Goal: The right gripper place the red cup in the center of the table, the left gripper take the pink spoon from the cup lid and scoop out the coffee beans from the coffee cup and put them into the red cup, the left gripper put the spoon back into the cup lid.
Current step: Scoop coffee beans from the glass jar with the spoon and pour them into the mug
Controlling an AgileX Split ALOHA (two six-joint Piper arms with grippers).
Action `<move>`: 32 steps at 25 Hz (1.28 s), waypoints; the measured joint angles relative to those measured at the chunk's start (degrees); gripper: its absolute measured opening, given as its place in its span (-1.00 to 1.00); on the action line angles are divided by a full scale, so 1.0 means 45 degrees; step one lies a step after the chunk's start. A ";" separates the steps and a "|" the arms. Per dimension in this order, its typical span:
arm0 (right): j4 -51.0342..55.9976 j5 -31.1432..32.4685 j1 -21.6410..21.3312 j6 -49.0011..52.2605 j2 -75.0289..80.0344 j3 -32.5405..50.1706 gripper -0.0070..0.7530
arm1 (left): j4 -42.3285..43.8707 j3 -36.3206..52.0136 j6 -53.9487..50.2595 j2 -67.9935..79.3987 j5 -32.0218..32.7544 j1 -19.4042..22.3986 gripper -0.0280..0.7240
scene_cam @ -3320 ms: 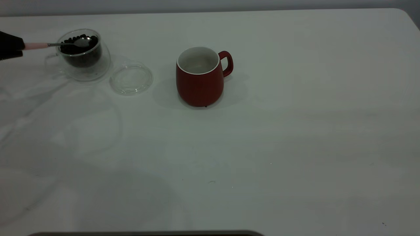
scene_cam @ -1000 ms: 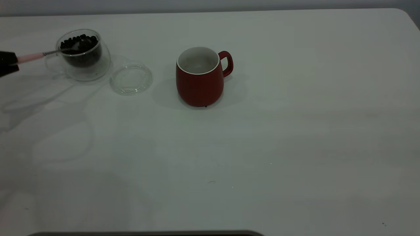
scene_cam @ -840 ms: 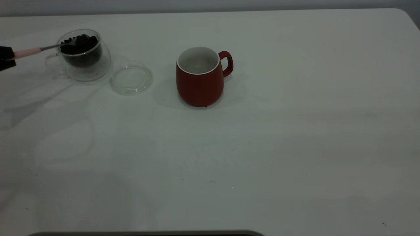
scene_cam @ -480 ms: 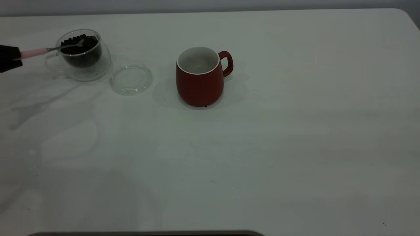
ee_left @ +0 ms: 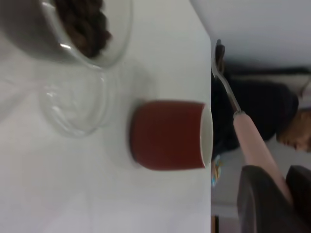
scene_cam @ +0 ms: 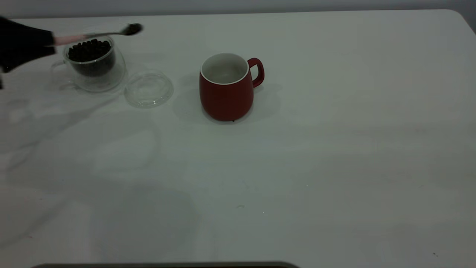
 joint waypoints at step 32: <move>0.0000 0.0000 0.0000 0.0000 0.0000 0.0000 0.55 | 0.0055 0.0000 0.4315 0.0000 -0.1736 -0.3638 -0.60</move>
